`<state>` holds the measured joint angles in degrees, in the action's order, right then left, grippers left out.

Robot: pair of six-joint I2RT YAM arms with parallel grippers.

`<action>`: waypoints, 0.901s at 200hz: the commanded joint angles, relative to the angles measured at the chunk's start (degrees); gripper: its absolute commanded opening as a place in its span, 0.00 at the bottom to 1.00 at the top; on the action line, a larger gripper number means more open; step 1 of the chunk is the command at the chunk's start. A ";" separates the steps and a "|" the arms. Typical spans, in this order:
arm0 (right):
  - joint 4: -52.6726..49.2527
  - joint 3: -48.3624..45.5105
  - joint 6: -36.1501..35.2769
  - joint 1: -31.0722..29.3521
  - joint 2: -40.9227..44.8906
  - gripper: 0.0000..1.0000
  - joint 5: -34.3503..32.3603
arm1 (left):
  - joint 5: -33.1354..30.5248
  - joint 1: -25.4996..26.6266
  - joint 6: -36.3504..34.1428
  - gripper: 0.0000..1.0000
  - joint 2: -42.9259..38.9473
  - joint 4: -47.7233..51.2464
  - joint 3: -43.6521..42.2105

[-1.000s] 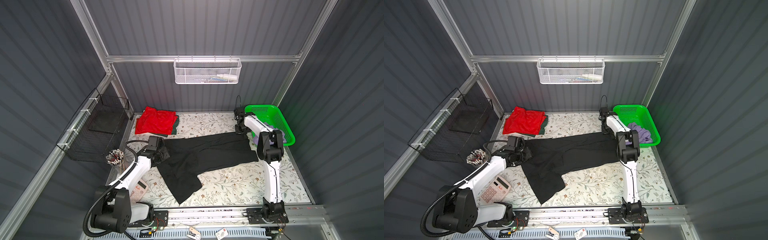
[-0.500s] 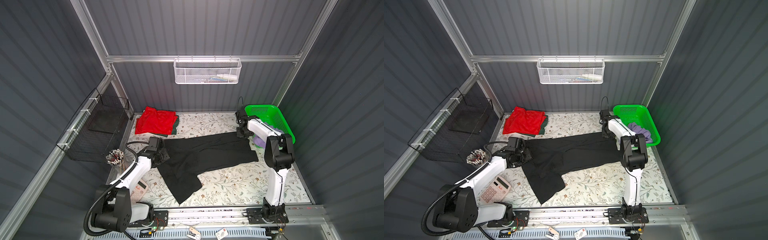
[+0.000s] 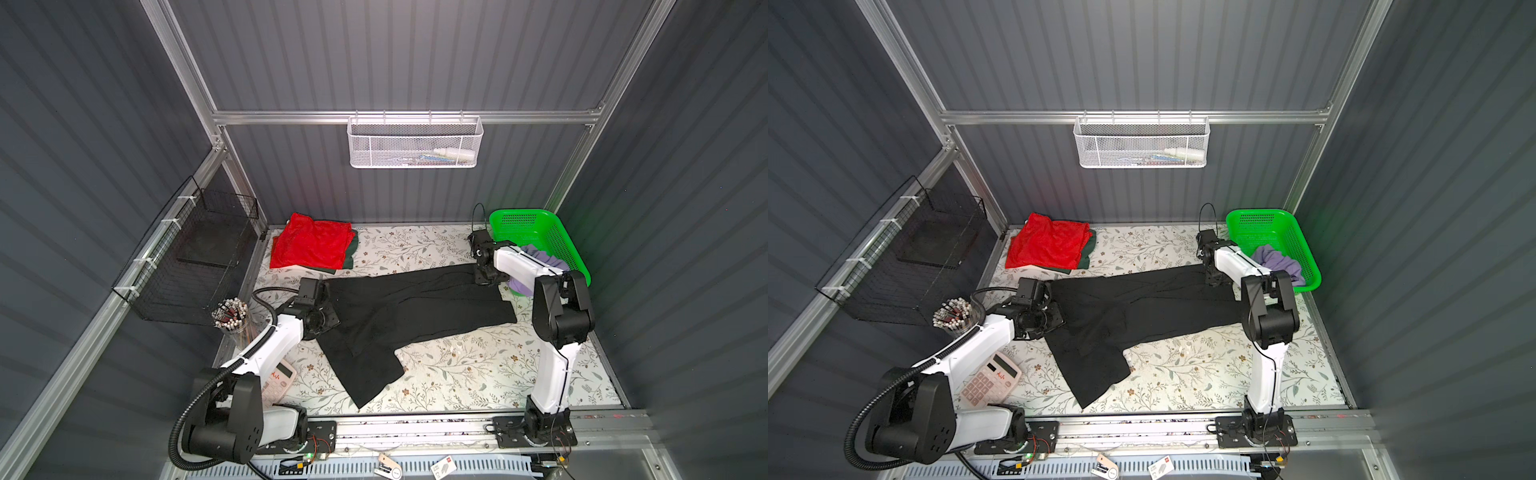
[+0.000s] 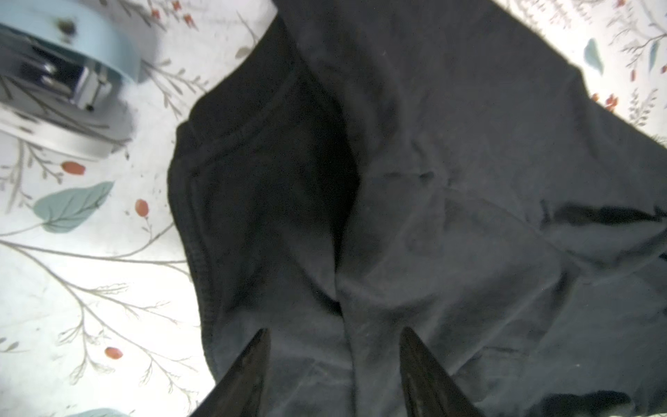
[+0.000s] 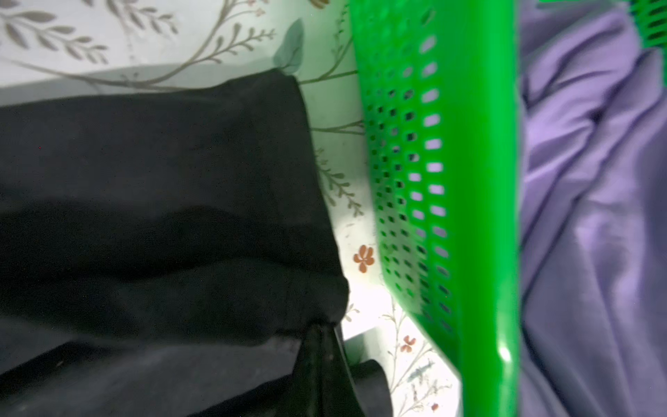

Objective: Fold and stack the t-shirts
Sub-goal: 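Hold the black t-shirt with both grippers and stretch it flat between them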

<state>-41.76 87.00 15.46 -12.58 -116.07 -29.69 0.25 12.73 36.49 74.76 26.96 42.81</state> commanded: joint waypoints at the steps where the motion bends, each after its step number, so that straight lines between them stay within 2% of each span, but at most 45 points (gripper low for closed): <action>1: -1.05 -0.39 1.93 0.18 0.14 0.00 -4.35 | 1.05 0.62 -0.24 0.58 0.91 -0.22 -0.66; 52: -0.25 -1.04 3.08 0.19 1.20 0.00 -2.48 | 2.86 1.96 0.31 0.59 0.72 -3.42 -1.61; 81: 1.38 -2.53 3.17 0.36 2.67 0.00 -2.09 | 2.65 3.63 0.96 0.59 4.12 -4.87 -1.18; 97: 1.60 -2.63 2.87 0.53 2.80 0.00 -1.29 | 1.90 4.38 -0.71 0.51 6.26 -5.38 -0.28; 124: 1.88 -2.39 2.64 0.63 2.56 0.00 -0.81 | -4.02 4.67 -3.92 0.54 9.72 -2.21 3.43; 180: 2.46 -2.54 2.65 1.06 3.09 0.00 0.78 | -4.18 4.59 -4.51 0.53 15.39 -4.28 6.54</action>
<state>-39.66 84.79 17.76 -11.92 -114.69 -29.91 -2.46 17.28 33.36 87.57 22.68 47.57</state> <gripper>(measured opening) 0.041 0.532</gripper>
